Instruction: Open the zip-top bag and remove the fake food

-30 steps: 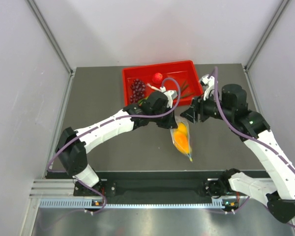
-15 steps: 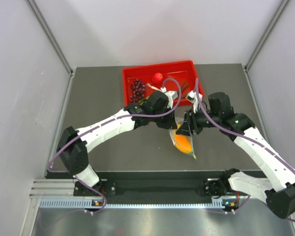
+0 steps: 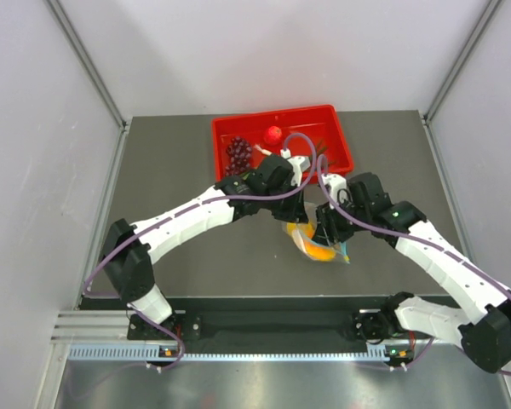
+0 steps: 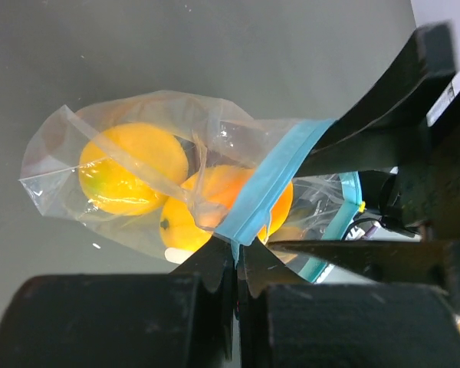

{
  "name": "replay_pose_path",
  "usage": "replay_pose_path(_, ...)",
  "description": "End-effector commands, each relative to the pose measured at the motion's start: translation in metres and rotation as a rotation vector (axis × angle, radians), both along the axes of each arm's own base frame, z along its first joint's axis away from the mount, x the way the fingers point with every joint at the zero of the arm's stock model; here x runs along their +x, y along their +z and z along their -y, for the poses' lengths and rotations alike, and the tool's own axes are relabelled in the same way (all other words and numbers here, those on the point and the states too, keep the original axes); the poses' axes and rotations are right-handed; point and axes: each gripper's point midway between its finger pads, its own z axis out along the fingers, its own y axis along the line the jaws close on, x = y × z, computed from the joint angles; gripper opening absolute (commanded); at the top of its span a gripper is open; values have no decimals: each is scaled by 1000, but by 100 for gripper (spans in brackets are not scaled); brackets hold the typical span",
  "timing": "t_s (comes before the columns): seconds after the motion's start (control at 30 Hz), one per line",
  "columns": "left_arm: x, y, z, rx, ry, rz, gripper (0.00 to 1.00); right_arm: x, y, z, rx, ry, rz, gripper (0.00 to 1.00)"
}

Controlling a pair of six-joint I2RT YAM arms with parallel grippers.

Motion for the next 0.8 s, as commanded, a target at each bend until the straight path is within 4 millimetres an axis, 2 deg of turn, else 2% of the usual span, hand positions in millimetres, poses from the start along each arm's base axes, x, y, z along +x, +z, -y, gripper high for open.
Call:
replay_pose_path(0.0,4,18,9,-44,-24,27,0,0,-4,-11,-30,53,51,49)
replay_pose_path(0.13,3,18,12,-56,-36,19,0,-7,-8,-23,-4,100,54,54)
replay_pose_path(0.2,4,16,13,-61,-38,12,0,-9,-12,-26,2,115,55,61)
replay_pose_path(0.33,4,19,15,-81,-42,2,0,-2,-25,-22,-49,80,67,75)
replay_pose_path(0.5,5,23,16,-103,-42,-3,0,0,-34,-27,-80,104,83,80)
replay_pose_path(0.6,5,26,16,-116,-46,-9,0,-2,-51,-27,-146,117,70,82)
replay_pose_path(0.77,8,32,15,-158,-43,-18,0,-3,-59,-34,-133,105,59,82)
